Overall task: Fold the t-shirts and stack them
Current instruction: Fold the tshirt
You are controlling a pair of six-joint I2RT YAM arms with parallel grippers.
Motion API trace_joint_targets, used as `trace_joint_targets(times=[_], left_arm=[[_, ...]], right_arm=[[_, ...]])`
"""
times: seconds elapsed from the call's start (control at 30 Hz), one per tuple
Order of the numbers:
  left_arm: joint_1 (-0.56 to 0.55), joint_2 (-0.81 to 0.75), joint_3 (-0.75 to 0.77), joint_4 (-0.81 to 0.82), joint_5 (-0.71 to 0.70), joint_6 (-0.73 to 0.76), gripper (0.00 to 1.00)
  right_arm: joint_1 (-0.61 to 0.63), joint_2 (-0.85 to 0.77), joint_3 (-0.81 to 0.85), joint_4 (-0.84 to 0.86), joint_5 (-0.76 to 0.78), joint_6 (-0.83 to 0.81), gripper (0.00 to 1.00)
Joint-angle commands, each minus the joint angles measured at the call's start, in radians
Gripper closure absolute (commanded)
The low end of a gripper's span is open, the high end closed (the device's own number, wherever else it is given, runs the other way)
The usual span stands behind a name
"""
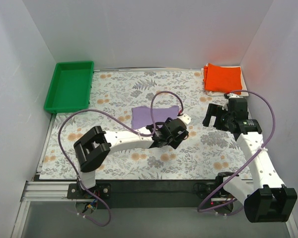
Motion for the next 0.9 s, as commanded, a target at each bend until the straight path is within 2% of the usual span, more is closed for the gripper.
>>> trace_joint_targets(times=[0.0, 0.2, 0.5, 0.6, 0.67, 0.73, 0.77, 0.87], left_arm=[[-0.047, 0.052, 0.093, 0.003, -0.063, 0.117, 0.42], [-0.084, 0.178, 0.155, 0.023, -0.089, 0.160, 0.47], [-0.096, 0.296, 0.187, 0.031, -0.164, 0.230, 0.49], [-0.094, 0.315, 0.186, 0.038, -0.193, 0.249, 0.55], [-0.096, 0.321, 0.178, 0.053, -0.201, 0.264, 0.73], [-0.094, 0.323, 0.180, 0.055, -0.211, 0.273, 0.87], [-0.094, 0.318, 0.180, 0.055, -0.219, 0.273, 0.99], [-0.091, 0.278, 0.170, 0.055, -0.228, 0.260, 1.00]], right_arm=[[-0.039, -0.043, -0.041, -0.064, 0.083, 0.070, 0.02], [-0.105, -0.038, -0.097, -0.063, -0.001, 0.084, 0.02], [-0.120, -0.032, -0.174, 0.009, -0.116, 0.111, 0.02], [-0.120, -0.031, -0.191, 0.046, -0.154, 0.131, 0.02], [-0.120, -0.026, -0.200, 0.067, -0.188, 0.143, 0.02], [-0.120, -0.020, -0.212, 0.093, -0.204, 0.151, 0.02], [-0.120, -0.016, -0.217, 0.104, -0.208, 0.156, 0.02], [-0.120, -0.006, -0.242, 0.159, -0.249, 0.186, 0.02]])
